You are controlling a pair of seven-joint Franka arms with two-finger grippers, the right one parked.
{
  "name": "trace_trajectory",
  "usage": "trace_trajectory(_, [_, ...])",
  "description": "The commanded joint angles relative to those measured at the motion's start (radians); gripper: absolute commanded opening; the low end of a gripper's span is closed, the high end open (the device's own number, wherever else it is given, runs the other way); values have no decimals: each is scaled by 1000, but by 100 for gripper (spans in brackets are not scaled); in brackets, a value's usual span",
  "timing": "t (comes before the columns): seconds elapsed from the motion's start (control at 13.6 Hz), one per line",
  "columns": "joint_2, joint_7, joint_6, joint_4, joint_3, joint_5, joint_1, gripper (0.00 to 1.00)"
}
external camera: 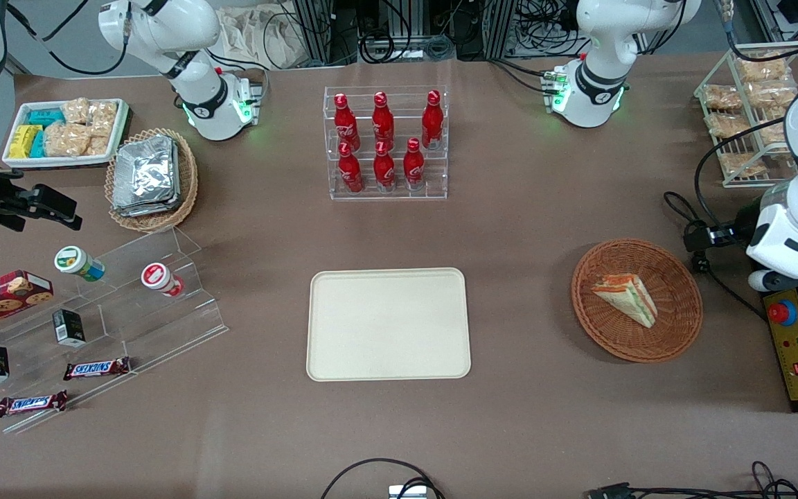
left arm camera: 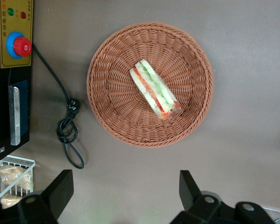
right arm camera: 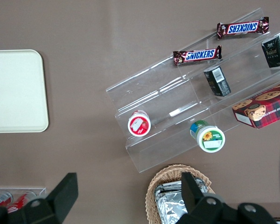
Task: Place sandwich from basket to tray
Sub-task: 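Move the left gripper down over the sandwich in the wicker basket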
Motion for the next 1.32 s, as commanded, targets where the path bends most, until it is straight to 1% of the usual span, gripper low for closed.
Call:
trace_trajectory(0.0, [-15,-29,44,-34,-1,-16,-6,100])
trace_trajectory(0.07, [-35,-43,91,-71,-1,-16,-11,100])
trace_trajectory(0.15, [-31,-76,116,-76,-1,-24,-9,100])
trace_trajectory(0.22, [-26,-128,145,-84,1,-41,-9,100])
trace_trajectory(0.29, [-26,-176,194,-110,1,-42,-9,100])
trace_trajectory(0.37, [-30,-246,258,-158,1,-47,-8,100])
trace_trajectory(0.51, [-20,-456,356,-234,2,-56,-6,100])
trace_trajectory(0.66, [-17,-573,474,-318,2,-58,-9,100])
trace_trajectory(0.88, [26,-687,634,-432,-1,-61,-15,100])
trace_trajectory(1.03, [78,-744,731,-487,-1,-45,-49,100])
trace_trajectory(1.25, [120,-758,750,-490,2,-45,-46,100])
